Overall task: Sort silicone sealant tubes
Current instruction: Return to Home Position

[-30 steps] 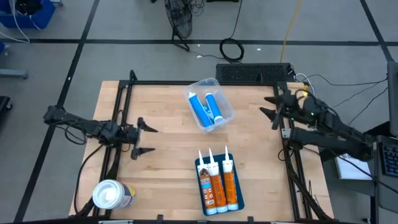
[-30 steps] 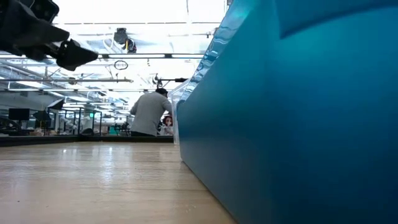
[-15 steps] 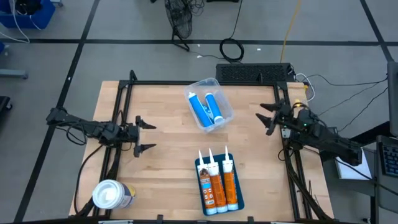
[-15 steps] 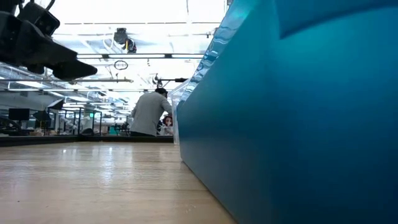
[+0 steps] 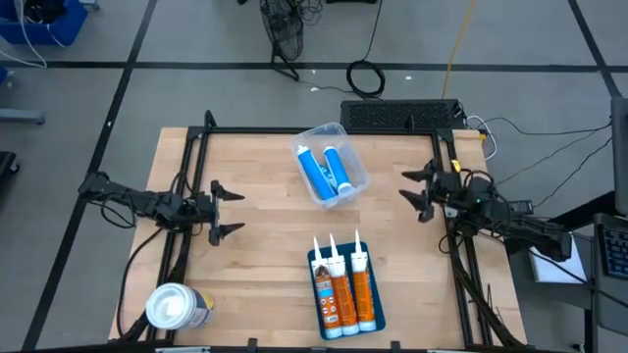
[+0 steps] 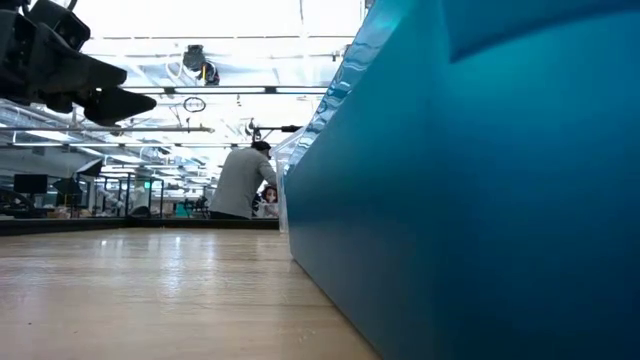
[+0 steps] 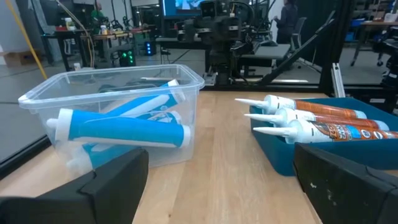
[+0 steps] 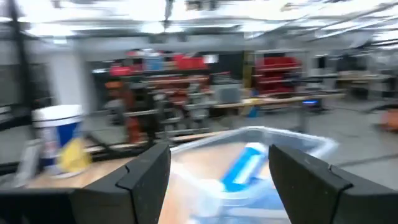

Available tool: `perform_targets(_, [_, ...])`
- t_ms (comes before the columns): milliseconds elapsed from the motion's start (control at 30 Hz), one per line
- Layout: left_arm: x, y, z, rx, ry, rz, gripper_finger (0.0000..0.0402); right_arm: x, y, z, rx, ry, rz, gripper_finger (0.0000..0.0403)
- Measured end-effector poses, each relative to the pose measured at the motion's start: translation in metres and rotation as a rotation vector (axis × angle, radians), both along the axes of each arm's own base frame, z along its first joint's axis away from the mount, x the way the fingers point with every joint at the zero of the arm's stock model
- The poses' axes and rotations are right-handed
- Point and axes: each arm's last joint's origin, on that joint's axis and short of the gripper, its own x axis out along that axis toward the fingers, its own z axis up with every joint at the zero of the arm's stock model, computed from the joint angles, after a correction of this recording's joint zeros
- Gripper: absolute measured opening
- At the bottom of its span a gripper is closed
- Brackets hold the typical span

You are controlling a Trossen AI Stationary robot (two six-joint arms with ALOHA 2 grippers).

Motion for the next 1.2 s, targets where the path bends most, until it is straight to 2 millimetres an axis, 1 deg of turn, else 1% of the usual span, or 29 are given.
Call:
perform_targets(233, [0.0, 0.0, 0.0, -0.015, 0.001, 0.001, 0.0392, 0.001, 0.013, -0.001, 0.038, 0.017, 0.363, 0.0251])
perform_targets(367, [0.0, 0.0, 0.0, -0.023, 0.0, 0.002, 0.0392, 0.003, 0.02, -0.001, 0.099, 0.019, 0.458, 0.0252])
perform_targets(467, [0.0, 0.0, 0.0, -0.027, 0.0, 0.002, 0.0392, 0.003, 0.026, -0.001, 0.117, 0.016, 0.487, 0.0254])
perform_targets(633, [0.0, 0.0, 0.0, -0.025, 0.001, 0.003, 0.0392, 0.005, 0.036, -0.001, 0.133, 0.019, 0.472, 0.0254])
perform_targets(767, [0.0, 0.0, 0.0, -0.024, 0.002, 0.003, 0.0392, 0.007, 0.041, -0.003, 0.101, 0.031, 0.39, 0.0254])
perform_targets(967, [0.0, 0.0, 0.0, -0.023, 0.002, 0.003, 0.0392, 0.008, 0.042, -0.006, 0.036, 0.061, 0.257, 0.0254])
perform_targets(1200, [0.0, 0.0, -0.001, -0.022, 0.003, 0.003, 0.0392, 0.009, 0.042, -0.015, 0.023, 0.154, 0.246, 0.0254])
